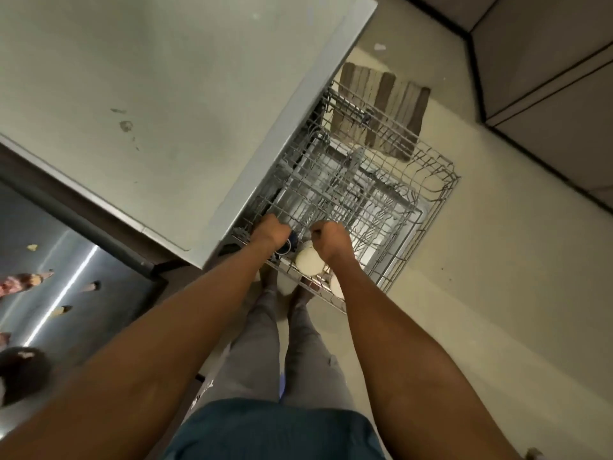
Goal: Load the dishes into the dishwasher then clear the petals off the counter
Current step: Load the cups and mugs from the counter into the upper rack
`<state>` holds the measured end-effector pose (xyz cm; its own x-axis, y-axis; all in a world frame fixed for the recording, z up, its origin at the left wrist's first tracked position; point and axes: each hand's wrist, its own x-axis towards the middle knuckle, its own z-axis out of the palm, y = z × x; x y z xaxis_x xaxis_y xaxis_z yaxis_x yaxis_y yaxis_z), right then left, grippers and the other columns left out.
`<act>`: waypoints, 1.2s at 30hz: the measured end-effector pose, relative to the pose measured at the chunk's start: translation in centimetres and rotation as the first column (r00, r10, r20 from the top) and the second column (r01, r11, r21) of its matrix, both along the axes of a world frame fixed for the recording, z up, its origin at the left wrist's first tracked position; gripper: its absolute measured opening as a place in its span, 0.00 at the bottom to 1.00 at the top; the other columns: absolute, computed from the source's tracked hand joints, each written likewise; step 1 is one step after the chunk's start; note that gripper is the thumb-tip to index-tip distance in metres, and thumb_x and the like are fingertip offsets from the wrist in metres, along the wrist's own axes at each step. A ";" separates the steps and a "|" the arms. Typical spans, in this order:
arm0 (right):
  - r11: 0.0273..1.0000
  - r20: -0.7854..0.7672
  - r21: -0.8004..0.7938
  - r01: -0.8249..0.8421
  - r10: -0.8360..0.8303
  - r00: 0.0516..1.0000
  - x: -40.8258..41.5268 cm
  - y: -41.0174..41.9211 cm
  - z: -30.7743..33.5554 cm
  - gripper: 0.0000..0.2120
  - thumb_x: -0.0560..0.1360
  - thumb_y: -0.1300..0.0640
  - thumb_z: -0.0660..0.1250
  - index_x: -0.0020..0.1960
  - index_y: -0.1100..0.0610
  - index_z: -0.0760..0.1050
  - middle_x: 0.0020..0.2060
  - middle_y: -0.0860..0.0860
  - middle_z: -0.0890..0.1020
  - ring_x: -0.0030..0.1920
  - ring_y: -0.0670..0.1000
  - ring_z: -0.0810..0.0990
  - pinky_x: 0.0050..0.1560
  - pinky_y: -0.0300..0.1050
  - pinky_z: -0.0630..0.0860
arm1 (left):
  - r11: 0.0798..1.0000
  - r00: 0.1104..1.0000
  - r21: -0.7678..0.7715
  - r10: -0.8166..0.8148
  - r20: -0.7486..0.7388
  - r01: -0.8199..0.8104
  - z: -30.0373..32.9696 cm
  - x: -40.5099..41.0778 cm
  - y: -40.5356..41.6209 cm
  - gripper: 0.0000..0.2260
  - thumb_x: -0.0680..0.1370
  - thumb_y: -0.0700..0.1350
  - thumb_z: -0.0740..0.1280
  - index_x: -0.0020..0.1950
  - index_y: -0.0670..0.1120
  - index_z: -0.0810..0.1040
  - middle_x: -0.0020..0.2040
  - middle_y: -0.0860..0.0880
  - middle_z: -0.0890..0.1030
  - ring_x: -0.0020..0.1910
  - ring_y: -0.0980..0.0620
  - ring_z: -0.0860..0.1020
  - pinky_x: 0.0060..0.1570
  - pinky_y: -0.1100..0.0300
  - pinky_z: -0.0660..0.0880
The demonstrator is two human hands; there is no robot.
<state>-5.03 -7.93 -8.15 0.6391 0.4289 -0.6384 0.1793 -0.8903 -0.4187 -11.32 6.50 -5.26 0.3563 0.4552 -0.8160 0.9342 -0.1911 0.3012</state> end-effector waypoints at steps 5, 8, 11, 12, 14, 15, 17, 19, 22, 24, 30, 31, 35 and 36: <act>0.998 0.091 0.065 -0.011 0.005 0.996 -0.7 0.1 5.1 0.11 0.78 0.63 0.65 0.54 0.55 0.84 0.49 0.54 0.86 0.46 0.56 0.83 0.50 0.51 0.83 | 0.999 0.991 0.028 -0.036 0.131 0.032 5.0 -2.6 -0.5 0.10 0.81 0.45 0.66 0.57 0.40 0.81 0.52 0.44 0.83 0.44 0.49 0.79 0.44 0.57 0.77; 0.994 0.121 0.108 0.004 -0.017 0.992 -2.2 0.3 7.9 0.12 0.79 0.63 0.65 0.56 0.55 0.85 0.49 0.55 0.87 0.47 0.57 0.84 0.50 0.53 0.83 | 0.998 0.978 0.055 -0.051 0.203 0.041 7.5 -4.2 -0.3 0.09 0.81 0.43 0.66 0.56 0.41 0.83 0.51 0.48 0.82 0.42 0.53 0.77 0.38 0.64 0.71; 0.994 0.130 0.109 -0.031 0.017 0.991 -4.2 0.4 10.1 0.12 0.80 0.61 0.65 0.59 0.55 0.84 0.50 0.55 0.87 0.48 0.56 0.84 0.53 0.54 0.83 | 0.994 0.961 0.102 -0.052 0.272 0.025 9.8 -6.5 0.2 0.09 0.80 0.42 0.66 0.51 0.40 0.84 0.49 0.43 0.85 0.39 0.52 0.78 0.34 0.64 0.70; 0.994 0.141 0.091 -0.057 0.043 0.989 -4.9 0.7 10.8 0.12 0.80 0.61 0.65 0.59 0.54 0.84 0.50 0.55 0.87 0.48 0.56 0.84 0.53 0.54 0.83 | 0.993 0.954 0.114 -0.050 0.296 0.017 10.4 -7.3 0.4 0.09 0.80 0.41 0.66 0.49 0.39 0.84 0.47 0.43 0.85 0.36 0.53 0.77 0.32 0.65 0.69; 0.992 0.152 0.079 -0.099 0.086 0.985 -6.1 1.5 12.3 0.11 0.81 0.59 0.64 0.57 0.53 0.84 0.50 0.55 0.86 0.48 0.56 0.84 0.53 0.54 0.83 | 0.990 0.944 0.140 -0.043 0.327 -0.004 11.7 -8.9 1.0 0.08 0.80 0.39 0.65 0.48 0.40 0.84 0.45 0.45 0.83 0.34 0.54 0.75 0.34 0.63 0.70; 0.990 0.160 0.085 -0.116 0.101 0.982 -6.7 2.0 12.7 0.10 0.81 0.58 0.64 0.56 0.52 0.84 0.49 0.55 0.86 0.47 0.56 0.84 0.52 0.54 0.83 | 0.988 0.941 0.153 -0.039 0.337 -0.014 12.5 -9.8 1.4 0.09 0.80 0.39 0.64 0.48 0.40 0.84 0.44 0.46 0.83 0.35 0.54 0.76 0.34 0.63 0.71; 0.981 0.182 0.101 -0.164 0.144 0.973 -8.1 3.3 14.2 0.10 0.82 0.54 0.65 0.56 0.54 0.84 0.49 0.55 0.86 0.47 0.57 0.84 0.53 0.53 0.83 | 0.985 0.933 0.173 -0.048 0.357 -0.015 13.7 -11.9 2.3 0.10 0.79 0.38 0.63 0.44 0.40 0.84 0.42 0.44 0.83 0.37 0.50 0.78 0.35 0.59 0.74; 0.965 0.234 0.107 -0.239 0.209 0.949 -9.7 4.9 15.2 0.13 0.82 0.49 0.66 0.56 0.56 0.84 0.48 0.55 0.86 0.49 0.57 0.84 0.54 0.54 0.82 | 0.982 0.930 0.187 -0.042 0.364 -0.029 14.5 -14.4 3.4 0.10 0.77 0.38 0.62 0.38 0.42 0.79 0.39 0.43 0.82 0.39 0.47 0.78 0.40 0.55 0.74; 0.925 0.308 0.076 -0.371 0.332 0.892 -12.9 7.9 17.2 0.19 0.83 0.43 0.62 0.51 0.58 0.82 0.45 0.55 0.85 0.48 0.57 0.83 0.51 0.50 0.80 | 0.980 0.915 0.181 0.000 0.403 -0.080 16.1 -18.5 5.2 0.10 0.78 0.38 0.63 0.40 0.36 0.80 0.41 0.42 0.83 0.41 0.46 0.79 0.43 0.54 0.76; 0.900 0.335 0.092 -0.427 0.376 0.864 -15.2 9.8 18.0 0.20 0.82 0.43 0.62 0.47 0.58 0.81 0.43 0.55 0.85 0.46 0.58 0.82 0.47 0.48 0.76 | 0.974 0.900 0.184 0.043 0.434 -0.135 16.8 -21.4 6.2 0.10 0.78 0.38 0.63 0.45 0.37 0.83 0.46 0.42 0.85 0.46 0.46 0.81 0.48 0.54 0.77; 0.821 0.348 0.265 -0.505 0.407 0.844 -23.4 15.2 19.9 0.16 0.80 0.46 0.67 0.43 0.58 0.82 0.40 0.56 0.85 0.44 0.58 0.83 0.46 0.51 0.79 | 0.933 0.871 0.207 0.173 0.459 -0.294 18.2 -30.8 8.9 0.09 0.77 0.39 0.64 0.45 0.39 0.84 0.48 0.43 0.85 0.52 0.45 0.81 0.53 0.56 0.76; 0.806 0.355 0.289 -0.517 0.412 0.839 -24.7 16.0 19.9 0.15 0.78 0.46 0.68 0.42 0.57 0.82 0.40 0.55 0.86 0.45 0.59 0.83 0.46 0.52 0.79 | 0.921 0.861 0.207 0.204 0.467 -0.330 18.4 -32.3 9.3 0.09 0.77 0.39 0.64 0.44 0.38 0.84 0.46 0.42 0.85 0.50 0.45 0.81 0.52 0.56 0.76; 0.762 0.371 0.302 -0.572 0.459 0.807 -29.5 18.8 20.4 0.15 0.76 0.47 0.69 0.40 0.57 0.83 0.45 0.54 0.87 0.47 0.59 0.84 0.47 0.51 0.80 | 0.884 0.824 0.179 0.307 0.476 -0.432 18.8 -38.1 10.8 0.11 0.77 0.41 0.63 0.41 0.39 0.83 0.41 0.44 0.85 0.44 0.44 0.82 0.50 0.51 0.79; 0.749 0.374 0.299 -0.591 0.478 0.795 -30.5 19.5 20.7 0.14 0.76 0.47 0.69 0.40 0.57 0.83 0.45 0.54 0.87 0.47 0.59 0.84 0.47 0.51 0.80 | 0.872 0.813 0.171 0.333 0.477 -0.458 18.9 -39.4 11.1 0.11 0.77 0.41 0.63 0.41 0.39 0.82 0.40 0.44 0.85 0.43 0.44 0.83 0.49 0.49 0.80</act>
<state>-35.56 11.53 12.51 0.3420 0.9197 -0.1930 0.7260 -0.3890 -0.5671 -50.74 17.60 13.67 0.3742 0.8076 -0.4558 0.7393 0.0369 0.6723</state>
